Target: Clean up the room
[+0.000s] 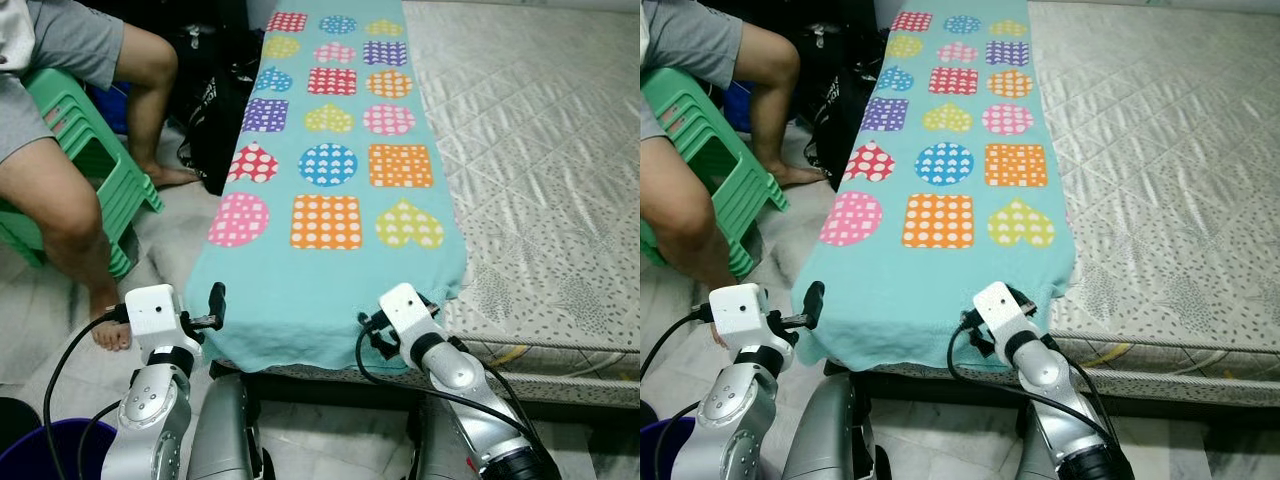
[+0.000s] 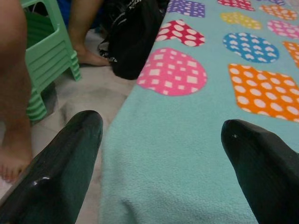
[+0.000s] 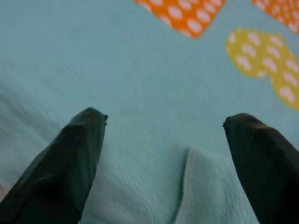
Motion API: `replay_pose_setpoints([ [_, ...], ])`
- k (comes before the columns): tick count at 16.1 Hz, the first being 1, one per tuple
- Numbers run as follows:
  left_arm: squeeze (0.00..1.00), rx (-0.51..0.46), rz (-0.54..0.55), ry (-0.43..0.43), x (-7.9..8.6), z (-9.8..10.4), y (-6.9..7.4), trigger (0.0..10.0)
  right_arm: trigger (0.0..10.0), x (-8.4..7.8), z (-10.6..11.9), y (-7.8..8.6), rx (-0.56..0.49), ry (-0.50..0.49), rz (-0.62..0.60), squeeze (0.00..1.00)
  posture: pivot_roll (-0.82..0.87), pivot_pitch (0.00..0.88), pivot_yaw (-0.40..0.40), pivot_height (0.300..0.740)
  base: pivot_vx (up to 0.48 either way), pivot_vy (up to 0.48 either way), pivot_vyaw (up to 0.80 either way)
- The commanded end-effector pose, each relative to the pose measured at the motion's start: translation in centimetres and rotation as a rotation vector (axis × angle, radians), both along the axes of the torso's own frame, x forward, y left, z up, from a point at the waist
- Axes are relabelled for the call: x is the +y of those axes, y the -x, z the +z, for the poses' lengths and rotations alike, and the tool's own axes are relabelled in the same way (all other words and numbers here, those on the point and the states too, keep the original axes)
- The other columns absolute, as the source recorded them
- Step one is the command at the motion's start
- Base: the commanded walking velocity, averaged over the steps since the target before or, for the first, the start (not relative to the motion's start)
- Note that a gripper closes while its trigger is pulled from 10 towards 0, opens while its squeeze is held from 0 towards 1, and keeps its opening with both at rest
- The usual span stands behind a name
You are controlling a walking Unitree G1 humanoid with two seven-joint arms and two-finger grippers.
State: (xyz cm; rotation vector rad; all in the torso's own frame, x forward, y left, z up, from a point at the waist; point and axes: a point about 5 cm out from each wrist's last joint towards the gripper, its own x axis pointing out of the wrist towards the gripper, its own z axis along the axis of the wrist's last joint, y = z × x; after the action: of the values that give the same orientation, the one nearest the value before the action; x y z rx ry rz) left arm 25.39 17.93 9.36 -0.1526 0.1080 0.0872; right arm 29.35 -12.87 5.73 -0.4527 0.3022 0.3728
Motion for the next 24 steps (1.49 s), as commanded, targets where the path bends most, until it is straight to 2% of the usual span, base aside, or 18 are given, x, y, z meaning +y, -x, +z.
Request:
replay_pose_setpoints([
  [1, 0.00, 0.007, 0.012, -0.019, 0.3, 0.1, 0.3, 10.0, 10.0, -0.1, -0.5, -0.2, 0.028, 0.007, -0.033, 0.00, -0.02, 0.177, 0.028, 0.545, 0.000, 0.000, 0.00],
  [4, 0.00, 0.009, 0.013, -0.018, 0.2, 0.1, 0.3, 10.0, 10.0, -0.2, -0.9, -1.0, 0.042, 0.020, -0.059, 0.00, -0.01, 0.184, 0.027, 0.545, 0.000, 0.000, 0.00],
  [5, 0.00, 0.008, 0.013, -0.017, 0.2, 0.2, 0.4, 10.0, 5.9, -0.7, -1.3, -1.5, 0.057, 0.048, -0.090, 0.00, -0.01, 0.187, 0.028, 0.545, 0.000, 0.000, 0.00],
  [6, 0.00, 0.008, 0.015, -0.017, 0.3, 0.2, 0.4, 10.0, 4.9, -1.0, -1.5, -1.7, 0.063, 0.058, -0.110, 0.00, -0.01, 0.189, 0.028, 0.545, 0.000, 0.000, 0.00],
  [7, 0.00, 0.008, 0.016, -0.017, 0.3, 0.2, 0.4, 10.0, 1.2, -1.3, -1.6, -1.8, 0.069, 0.055, -0.127, 0.00, -0.01, 0.189, 0.028, 0.545, 0.000, 0.000, 0.00],
  [8, 0.00, 0.009, 0.017, -0.019, 0.3, 0.2, 0.4, 10.0, 0.0, -1.7, -1.8, -2.0, 0.085, 0.051, -0.152, 0.00, 0.00, 0.192, 0.029, 0.545, 0.000, 0.000, 0.00],
  [10, 0.00, 0.011, 0.017, -0.021, 0.3, 0.2, 0.5, 10.0, 0.1, -2.5, -2.0, -2.0, 0.090, 0.075, -0.180, 0.00, -0.01, 0.194, 0.032, 0.545, 0.000, 0.000, 0.00],
  [11, 0.00, 0.013, 0.017, -0.019, 0.3, 0.2, 0.5, 10.0, 0.5, -2.9, -2.1, -2.0, 0.091, 0.081, -0.191, 0.00, -0.01, 0.194, 0.030, 0.545, 0.000, 0.000, 0.00],
  [13, 0.00, 0.014, 0.015, -0.017, 0.2, 0.2, 0.5, 10.0, 0.0, -3.4, -2.3, -2.0, 0.083, 0.093, -0.208, 0.00, -0.01, 0.195, 0.030, 0.545, 0.000, 0.000, 0.00],
  [19, 0.00, 0.016, 0.014, -0.017, 0.2, 0.2, 0.3, 10.0, 0.0, -5.2, -2.3, -1.4, 0.048, 0.089, -0.264, 0.00, -0.02, 0.192, 0.035, 0.545, 0.000, 0.000, 0.00],
  [24, 0.00, 0.016, 0.011, -0.016, 0.2, 0.2, 0.3, 10.0, 0.0, -5.1, -1.8, -0.4, 0.048, -0.107, -0.239, 0.00, -0.02, 0.189, 0.038, 0.545, 0.000, 0.000, 0.00],
])
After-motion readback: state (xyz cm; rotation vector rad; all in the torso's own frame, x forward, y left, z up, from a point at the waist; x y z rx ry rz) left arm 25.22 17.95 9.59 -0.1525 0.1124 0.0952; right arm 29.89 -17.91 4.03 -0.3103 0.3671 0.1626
